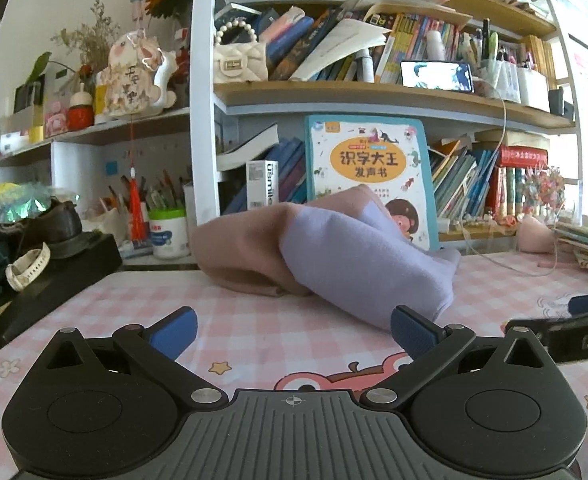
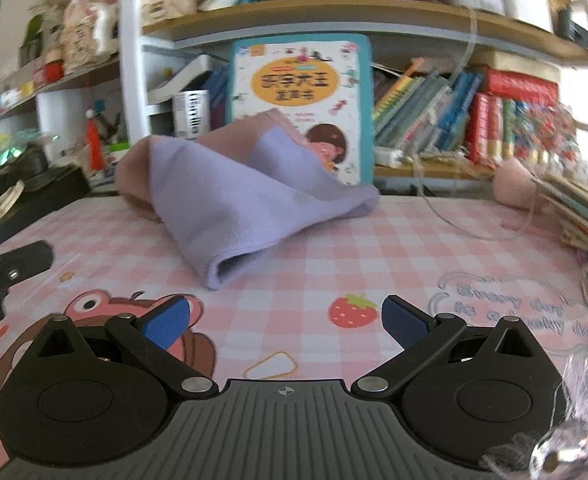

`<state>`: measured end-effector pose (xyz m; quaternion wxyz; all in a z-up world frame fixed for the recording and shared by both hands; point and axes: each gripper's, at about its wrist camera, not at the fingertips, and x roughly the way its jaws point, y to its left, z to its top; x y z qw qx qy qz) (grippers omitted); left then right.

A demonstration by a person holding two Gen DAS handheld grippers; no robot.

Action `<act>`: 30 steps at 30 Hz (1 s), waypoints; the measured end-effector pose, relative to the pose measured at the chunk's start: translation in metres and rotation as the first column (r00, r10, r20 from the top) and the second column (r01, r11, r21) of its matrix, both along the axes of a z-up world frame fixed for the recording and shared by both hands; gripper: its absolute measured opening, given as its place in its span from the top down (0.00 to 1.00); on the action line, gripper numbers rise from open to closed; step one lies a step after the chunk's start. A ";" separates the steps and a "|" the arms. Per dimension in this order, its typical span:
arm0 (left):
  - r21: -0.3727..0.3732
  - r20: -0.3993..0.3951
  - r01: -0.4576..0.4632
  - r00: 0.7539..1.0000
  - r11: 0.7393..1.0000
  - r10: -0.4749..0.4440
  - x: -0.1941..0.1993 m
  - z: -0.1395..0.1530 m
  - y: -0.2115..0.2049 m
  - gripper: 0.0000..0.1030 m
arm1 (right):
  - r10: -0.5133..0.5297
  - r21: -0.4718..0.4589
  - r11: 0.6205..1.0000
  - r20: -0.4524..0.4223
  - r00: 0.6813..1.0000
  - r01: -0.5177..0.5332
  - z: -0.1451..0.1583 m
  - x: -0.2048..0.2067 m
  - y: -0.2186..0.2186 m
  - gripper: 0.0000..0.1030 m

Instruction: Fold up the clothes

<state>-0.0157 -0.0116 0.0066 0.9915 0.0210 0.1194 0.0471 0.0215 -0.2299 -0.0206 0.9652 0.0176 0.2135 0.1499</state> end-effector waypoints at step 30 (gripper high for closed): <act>0.049 0.044 -0.044 0.998 0.998 0.041 -0.009 0.000 -0.007 0.00 | -0.046 0.023 0.999 0.046 0.998 0.045 0.003 -0.008 -0.005 0.00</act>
